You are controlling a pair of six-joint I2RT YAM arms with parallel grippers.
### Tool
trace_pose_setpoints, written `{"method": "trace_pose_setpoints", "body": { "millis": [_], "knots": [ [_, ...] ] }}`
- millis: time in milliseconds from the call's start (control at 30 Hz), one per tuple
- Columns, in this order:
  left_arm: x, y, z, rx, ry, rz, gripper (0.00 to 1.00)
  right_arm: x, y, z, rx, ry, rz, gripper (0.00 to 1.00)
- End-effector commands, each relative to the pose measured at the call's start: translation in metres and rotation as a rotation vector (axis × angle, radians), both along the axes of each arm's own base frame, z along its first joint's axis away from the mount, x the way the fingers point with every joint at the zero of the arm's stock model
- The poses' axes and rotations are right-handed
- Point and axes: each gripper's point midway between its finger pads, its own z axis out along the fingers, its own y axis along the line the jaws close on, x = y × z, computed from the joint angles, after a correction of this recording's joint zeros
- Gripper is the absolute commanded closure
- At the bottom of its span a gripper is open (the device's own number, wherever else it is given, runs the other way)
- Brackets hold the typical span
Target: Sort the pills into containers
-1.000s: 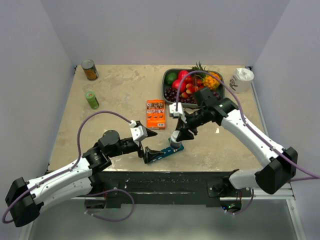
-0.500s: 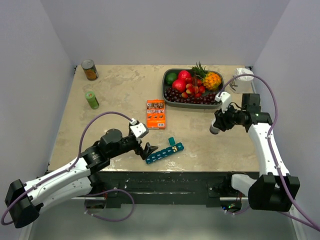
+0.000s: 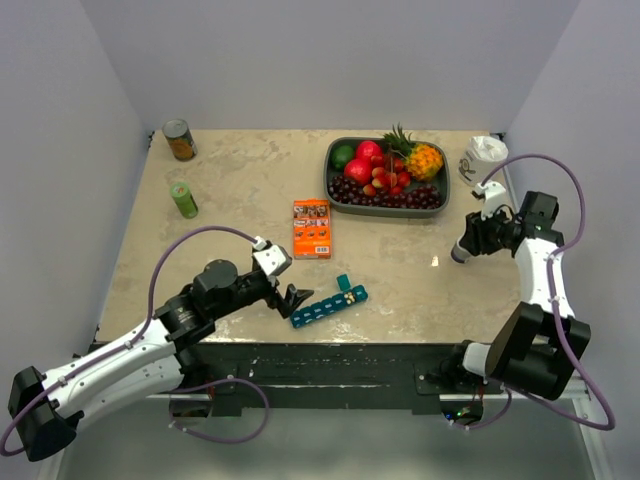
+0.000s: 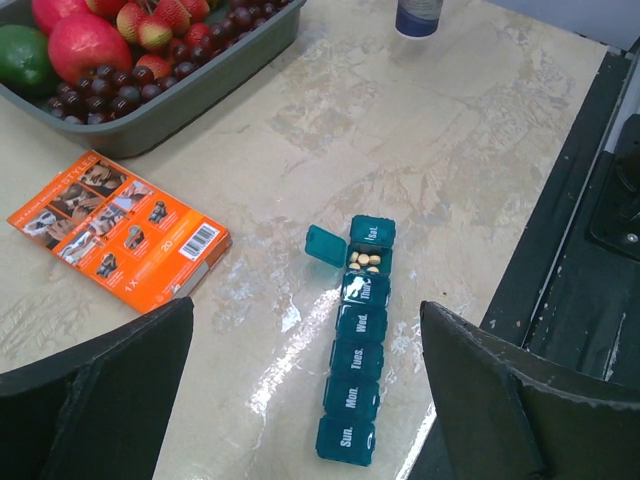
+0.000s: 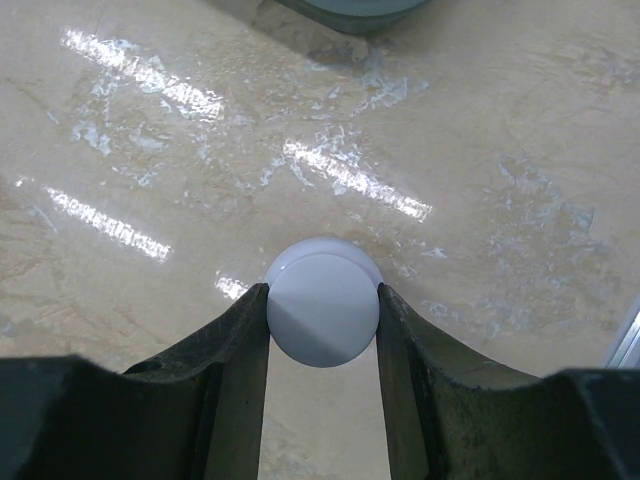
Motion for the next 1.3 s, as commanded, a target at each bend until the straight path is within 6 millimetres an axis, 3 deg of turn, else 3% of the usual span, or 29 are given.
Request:
{"method": "trace_pose_setpoints", "body": {
  "millis": [0,233,500,633,667,767,867,1000,1033,1100,1133,1267],
  "knots": [
    [0.011,0.002,0.021,-0.061,-0.008,0.072,0.01,0.014,-0.002,0.005,0.024,-0.061,0.014,0.82],
    [0.012,0.005,0.008,-0.085,0.039,0.110,0.01,0.013,-0.001,-0.007,0.028,-0.044,0.030,0.77],
    [0.001,-0.011,-0.011,0.019,0.027,-0.037,0.01,0.010,-0.004,-0.028,0.024,0.002,0.027,0.71],
    [-0.008,-0.022,-0.023,0.100,0.010,-0.142,0.06,0.006,-0.004,-0.032,0.007,0.021,0.058,0.49],
    [-0.009,-0.023,-0.033,0.149,0.011,-0.159,0.06,0.002,-0.003,-0.028,0.005,0.026,0.069,0.33],
    [-0.021,-0.026,-0.057,0.267,0.015,-0.224,0.07,-0.004,0.000,-0.007,-0.032,-0.016,0.109,0.11],
    [-0.032,-0.032,-0.072,0.316,0.001,-0.292,0.07,-0.010,0.006,0.016,-0.050,-0.048,0.164,0.01],
    [-0.032,-0.038,-0.087,0.359,-0.001,-0.307,0.09,-0.030,0.045,0.047,0.079,-0.068,0.349,0.01],
    [-0.030,-0.039,-0.089,0.369,-0.001,-0.304,0.09,-0.032,0.065,0.061,0.130,-0.118,0.442,0.01],
    [-0.028,-0.041,-0.102,0.413,0.012,-0.314,0.11,-0.050,0.091,0.064,0.223,-0.077,0.532,0.01],
    [-0.021,-0.049,-0.096,0.398,-0.010,-0.304,0.11,-0.056,0.114,0.066,0.259,-0.059,0.607,0.01],
    [-0.011,-0.046,-0.127,0.538,0.040,-0.292,0.13,-0.048,0.156,0.060,0.307,-0.019,0.653,0.01]
  ]
}}
